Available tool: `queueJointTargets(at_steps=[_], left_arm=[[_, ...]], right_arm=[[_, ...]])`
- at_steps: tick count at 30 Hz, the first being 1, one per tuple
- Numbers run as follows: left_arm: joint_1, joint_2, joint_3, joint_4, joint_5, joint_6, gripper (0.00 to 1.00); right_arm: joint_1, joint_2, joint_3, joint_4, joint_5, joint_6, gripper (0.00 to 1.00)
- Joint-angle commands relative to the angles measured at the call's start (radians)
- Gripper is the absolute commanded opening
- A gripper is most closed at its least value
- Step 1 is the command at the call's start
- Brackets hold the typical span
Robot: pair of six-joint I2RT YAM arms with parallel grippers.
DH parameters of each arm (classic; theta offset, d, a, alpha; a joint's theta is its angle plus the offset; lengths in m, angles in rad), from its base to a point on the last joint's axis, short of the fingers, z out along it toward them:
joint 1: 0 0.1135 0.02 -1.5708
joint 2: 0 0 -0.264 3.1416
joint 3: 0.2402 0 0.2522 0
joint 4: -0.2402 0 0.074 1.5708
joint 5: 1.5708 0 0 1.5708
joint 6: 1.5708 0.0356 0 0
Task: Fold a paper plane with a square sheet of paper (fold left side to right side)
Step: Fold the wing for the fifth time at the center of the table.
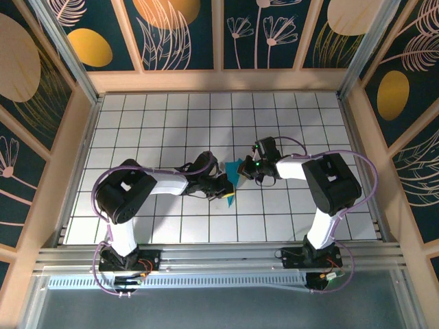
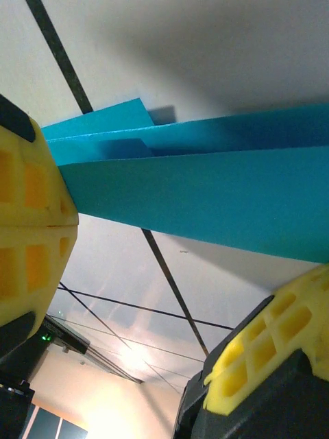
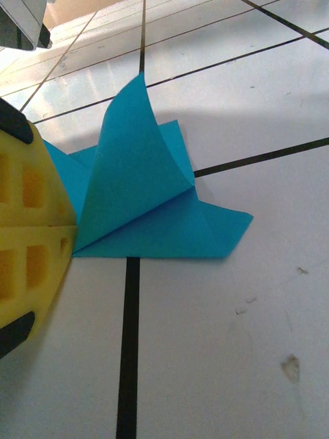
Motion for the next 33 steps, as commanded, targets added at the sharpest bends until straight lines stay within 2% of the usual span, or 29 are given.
queueJointTargets(at_steps=[1,33], left_arm=[[-0.002,0.023,-0.015,0.007,0.023,-0.022,0.04],[-0.003,0.054,-0.013,-0.044,-0.013,-0.017,0.04]], right_arm=[[0.008,0.042,-0.016,-0.078,0.028,-0.017,0.0],[0.007,0.052,0.004,-0.097,0.03,-0.028,0.0]])
